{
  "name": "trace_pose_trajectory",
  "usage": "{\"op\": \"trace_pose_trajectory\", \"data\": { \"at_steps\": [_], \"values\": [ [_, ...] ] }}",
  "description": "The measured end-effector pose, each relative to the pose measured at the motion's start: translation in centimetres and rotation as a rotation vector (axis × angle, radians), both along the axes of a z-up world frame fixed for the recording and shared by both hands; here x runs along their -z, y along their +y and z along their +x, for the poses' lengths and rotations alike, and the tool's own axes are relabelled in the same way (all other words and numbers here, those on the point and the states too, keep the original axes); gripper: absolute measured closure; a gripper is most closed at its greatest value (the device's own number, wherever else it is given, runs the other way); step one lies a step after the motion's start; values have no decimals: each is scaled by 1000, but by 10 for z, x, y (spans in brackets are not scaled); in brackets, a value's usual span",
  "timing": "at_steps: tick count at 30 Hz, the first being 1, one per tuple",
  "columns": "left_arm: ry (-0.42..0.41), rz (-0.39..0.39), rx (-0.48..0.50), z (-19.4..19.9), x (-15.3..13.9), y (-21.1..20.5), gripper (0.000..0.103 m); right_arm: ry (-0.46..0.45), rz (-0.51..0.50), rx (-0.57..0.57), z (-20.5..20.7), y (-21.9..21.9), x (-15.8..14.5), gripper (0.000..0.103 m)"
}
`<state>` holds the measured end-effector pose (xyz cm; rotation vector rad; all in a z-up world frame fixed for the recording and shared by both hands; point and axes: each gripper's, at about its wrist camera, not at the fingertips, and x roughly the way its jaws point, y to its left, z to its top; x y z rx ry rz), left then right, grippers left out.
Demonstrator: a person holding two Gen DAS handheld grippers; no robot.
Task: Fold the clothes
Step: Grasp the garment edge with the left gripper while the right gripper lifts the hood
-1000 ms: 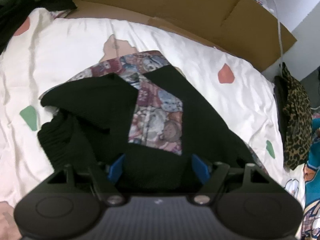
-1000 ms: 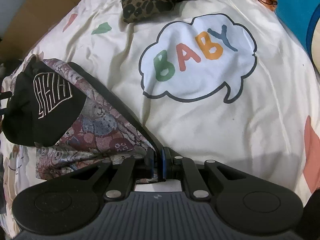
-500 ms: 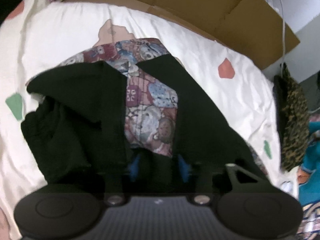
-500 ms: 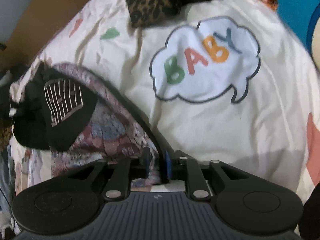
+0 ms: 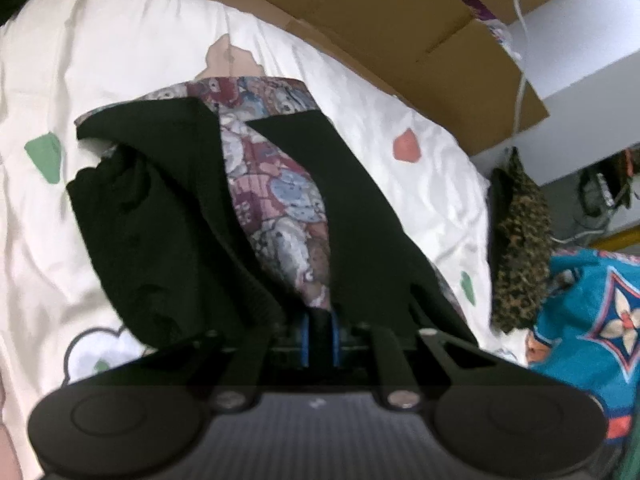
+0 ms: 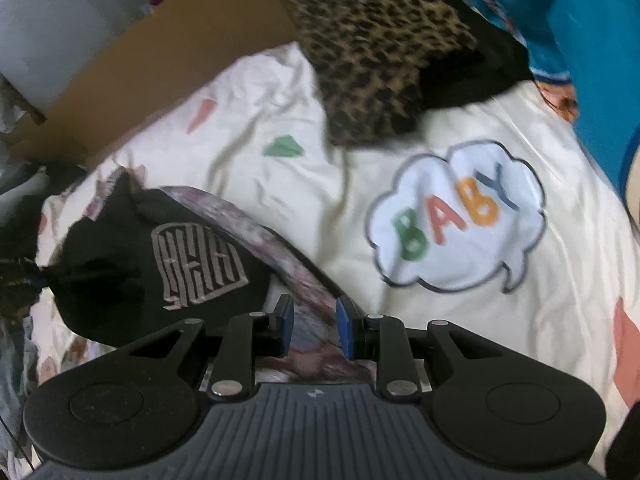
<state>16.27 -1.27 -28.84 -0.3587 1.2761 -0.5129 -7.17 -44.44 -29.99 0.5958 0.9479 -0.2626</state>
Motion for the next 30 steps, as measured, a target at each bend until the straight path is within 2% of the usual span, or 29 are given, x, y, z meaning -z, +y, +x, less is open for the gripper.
{"op": "trace_pose_trajectory", "data": {
  "at_steps": [6,8,13,19,22,25,28,30],
  "values": [
    [-35,-42,98,-24,-21,4,93,-50,18,-92,25,33,-12,76],
    [-30,-58,131,-34,-23,4,93,-65,26,-127,34,44,-16,67],
    [-11,-36,235,-61,-11,-4,94,-85,69,-228,53,80,-20,64],
    [37,-60,293,-83,2,-6,95,-59,107,-285,63,110,-15,64],
    [51,-47,315,-89,6,-6,94,-40,100,-302,67,120,-11,64],
    [64,-34,311,-85,7,-2,85,-24,111,-310,71,126,-7,64],
    [106,-96,265,-73,7,12,63,-17,119,-319,73,130,-5,63],
    [107,-115,254,-65,4,18,63,-12,118,-319,75,131,-3,61]
  ]
}}
